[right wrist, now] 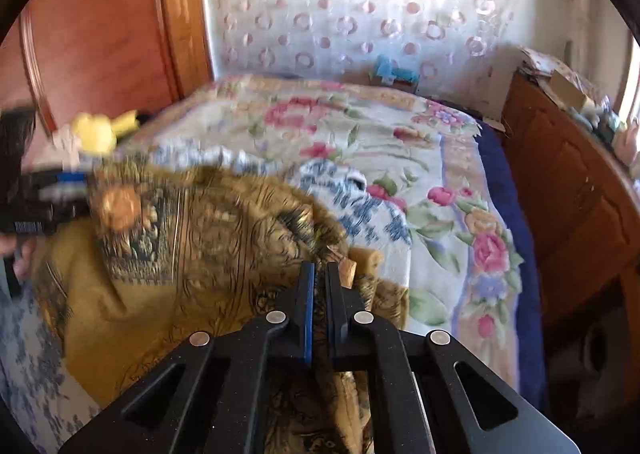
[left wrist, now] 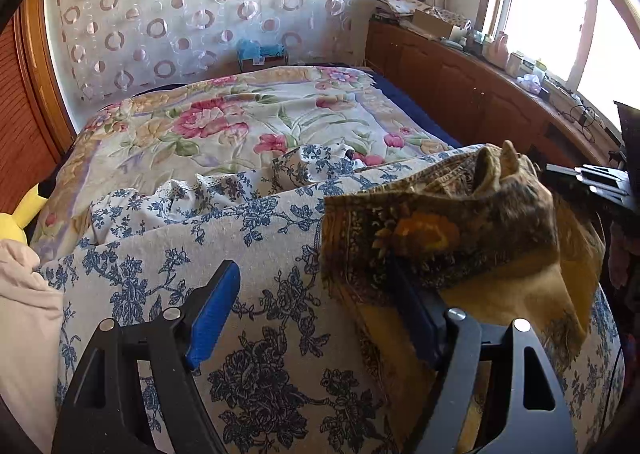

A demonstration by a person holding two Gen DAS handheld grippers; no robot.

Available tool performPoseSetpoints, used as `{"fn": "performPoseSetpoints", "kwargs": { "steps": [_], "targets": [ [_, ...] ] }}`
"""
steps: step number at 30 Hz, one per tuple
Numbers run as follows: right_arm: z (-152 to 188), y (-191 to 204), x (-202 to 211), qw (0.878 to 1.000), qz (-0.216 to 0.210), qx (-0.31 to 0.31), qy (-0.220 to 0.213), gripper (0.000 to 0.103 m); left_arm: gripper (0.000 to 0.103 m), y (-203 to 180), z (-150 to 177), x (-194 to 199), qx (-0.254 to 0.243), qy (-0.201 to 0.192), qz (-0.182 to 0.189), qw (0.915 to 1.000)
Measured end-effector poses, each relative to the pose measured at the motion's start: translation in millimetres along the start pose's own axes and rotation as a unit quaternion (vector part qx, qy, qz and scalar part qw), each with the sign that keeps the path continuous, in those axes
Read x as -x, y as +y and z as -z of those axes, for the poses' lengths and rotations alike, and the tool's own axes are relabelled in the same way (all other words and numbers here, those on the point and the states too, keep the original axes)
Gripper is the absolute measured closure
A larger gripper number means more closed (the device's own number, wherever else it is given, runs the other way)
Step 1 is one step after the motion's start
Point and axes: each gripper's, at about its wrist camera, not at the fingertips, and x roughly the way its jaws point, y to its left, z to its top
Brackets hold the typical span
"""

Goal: Fold small clothes

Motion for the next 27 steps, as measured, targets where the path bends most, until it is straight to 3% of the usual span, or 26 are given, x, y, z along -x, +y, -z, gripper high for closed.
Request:
{"fn": "performPoseSetpoints", "kwargs": {
  "steps": [3, 5, 7, 10, 11, 13, 15, 17, 22, 25, 27],
  "targets": [
    [1, -18, 12, 0.997, 0.0, -0.066, -0.027, 0.101, 0.025, 0, 3, 4, 0.007, 0.0, 0.01, 0.9999],
    [2, -20, 16, 0.996, 0.035, -0.073, -0.031, 0.1, 0.025, 0, 6, 6, 0.013, 0.001, 0.019, 0.9997],
    [4, -23, 14, 0.995, 0.035, -0.092, -0.012, 0.1, 0.025, 4, 8, 8, 0.04, 0.002, 0.057, 0.9976],
    [7, -18, 22, 0.995, 0.037, -0.09, -0.012, 0.1, 0.025, 5, 12, 9, 0.052, 0.0, 0.071, 0.9961],
    [7, -16, 26, 0.995, 0.041, -0.087, -0.014, 0.097, 0.026, 3, 12, 8, 0.051, 0.003, 0.073, 0.996],
    [7, -13, 35, 0.995, 0.05, -0.087, -0.01, 0.081, 0.031, 0, 14, 5, 0.05, 0.009, 0.078, 0.9957],
    [11, -10, 41, 0.995, 0.043, -0.085, -0.004, 0.052, 0.034, -2, 14, 2, 0.054, 0.016, 0.086, 0.9947],
    [14, -14, 39, 0.995, 0.041, -0.086, 0.004, 0.044, 0.037, -2, 13, -1, 0.059, 0.021, 0.094, 0.9936],
    [20, -19, 32, 0.994, 0.031, -0.092, 0.041, 0.038, 0.049, -8, 12, -1, 0.053, 0.027, 0.095, 0.9937],
    [13, -24, 25, 0.992, 0.02, -0.106, 0.058, 0.038, 0.058, -9, 14, -2, 0.072, 0.038, 0.132, 0.9878],
    [7, -25, 25, 0.992, 0.003, -0.111, 0.059, 0.038, 0.061, -13, 14, -1, 0.068, 0.038, 0.132, 0.9882]
  ]
}}
